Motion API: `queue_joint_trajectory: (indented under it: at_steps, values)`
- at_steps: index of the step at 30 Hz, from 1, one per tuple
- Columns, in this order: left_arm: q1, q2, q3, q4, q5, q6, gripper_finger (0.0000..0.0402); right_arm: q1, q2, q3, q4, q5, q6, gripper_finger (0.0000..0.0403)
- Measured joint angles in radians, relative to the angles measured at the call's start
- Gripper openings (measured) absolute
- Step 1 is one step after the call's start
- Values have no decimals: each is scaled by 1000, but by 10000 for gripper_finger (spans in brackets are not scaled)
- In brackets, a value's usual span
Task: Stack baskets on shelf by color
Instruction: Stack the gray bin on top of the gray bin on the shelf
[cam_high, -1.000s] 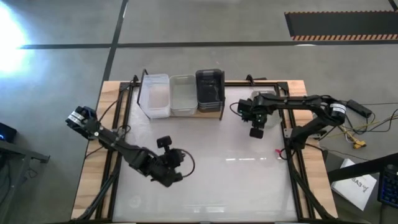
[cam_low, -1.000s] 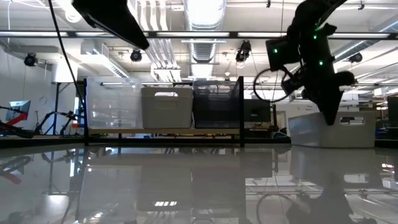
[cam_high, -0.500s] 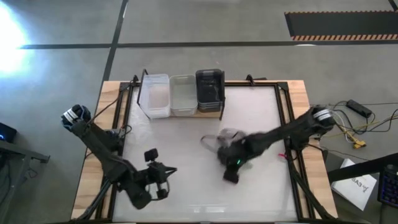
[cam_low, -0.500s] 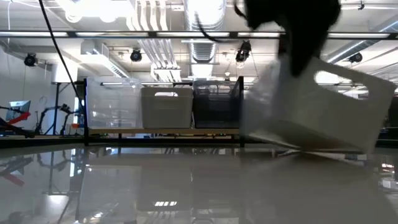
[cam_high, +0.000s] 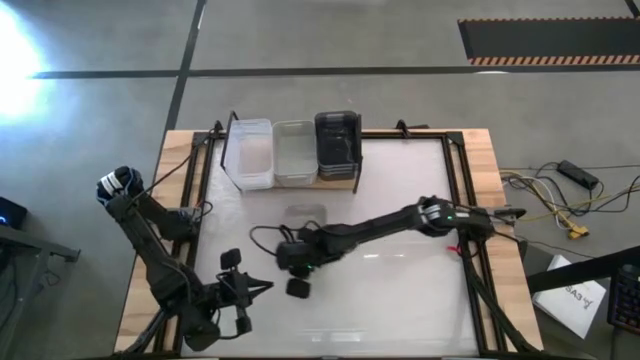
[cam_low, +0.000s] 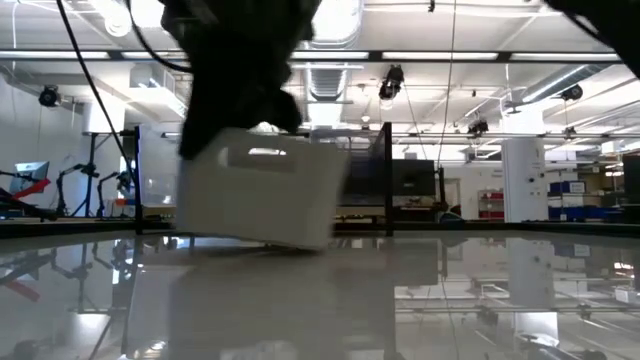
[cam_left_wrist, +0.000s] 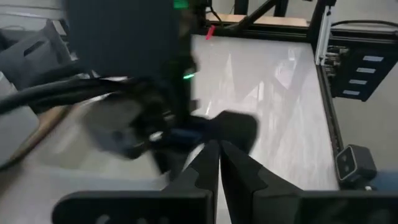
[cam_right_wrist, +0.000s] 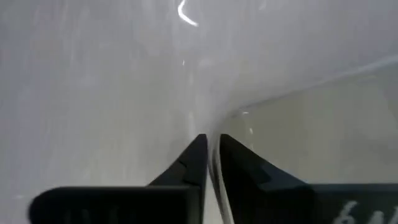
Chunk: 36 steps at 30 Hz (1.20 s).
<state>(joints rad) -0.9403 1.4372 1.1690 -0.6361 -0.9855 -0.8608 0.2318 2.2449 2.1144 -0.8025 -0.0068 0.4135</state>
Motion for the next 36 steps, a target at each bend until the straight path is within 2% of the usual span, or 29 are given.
queue_joint_trajectory:
  at_steps: [6, 9, 11, 13, 16, 20, 24, 26, 28, 30, 32, 36]
  values:
    - [-22, 0, -14, 0, 2, -43, 0, -37, 97, 238, -54, 8, -161, 99]
    - [-23, 0, -15, 2, 6, -53, 0, -35, 50, 220, -123, 37, -206, 137]
    - [-23, 0, -16, 7, 8, -54, 0, -14, -1, 182, -213, 114, -222, 155]
    - [-20, 0, -16, 18, 8, -53, 0, 31, -68, 101, -275, 213, -219, 168]
    - [0, 2, -22, 67, 7, -52, 0, 131, -185, -95, -268, 325, -154, 174]
    - [66, 7, -31, 123, 5, -51, 0, 285, -348, -425, -108, 433, 29, 169]
    - [198, 7, -31, 131, 177, -1, 14, 435, -473, -693, 117, 553, 225, 155]
    - [278, 14, -31, 132, 277, 50, 35, 501, -514, -807, 232, 643, 296, 147]
    - [362, 28, -30, 135, 421, 118, 66, 546, -544, -895, 319, 725, 335, 138]
    - [430, 58, -31, 132, 544, 184, 101, 577, -572, -964, 374, 775, 358, 130]
    - [487, 94, -27, 121, 610, 259, 139, 595, -596, -1021, 401, 796, 385, 121]
    - [539, 168, 6, 18, 642, 321, 200, 597, -637, -1109, 425, 801, 425, 105]
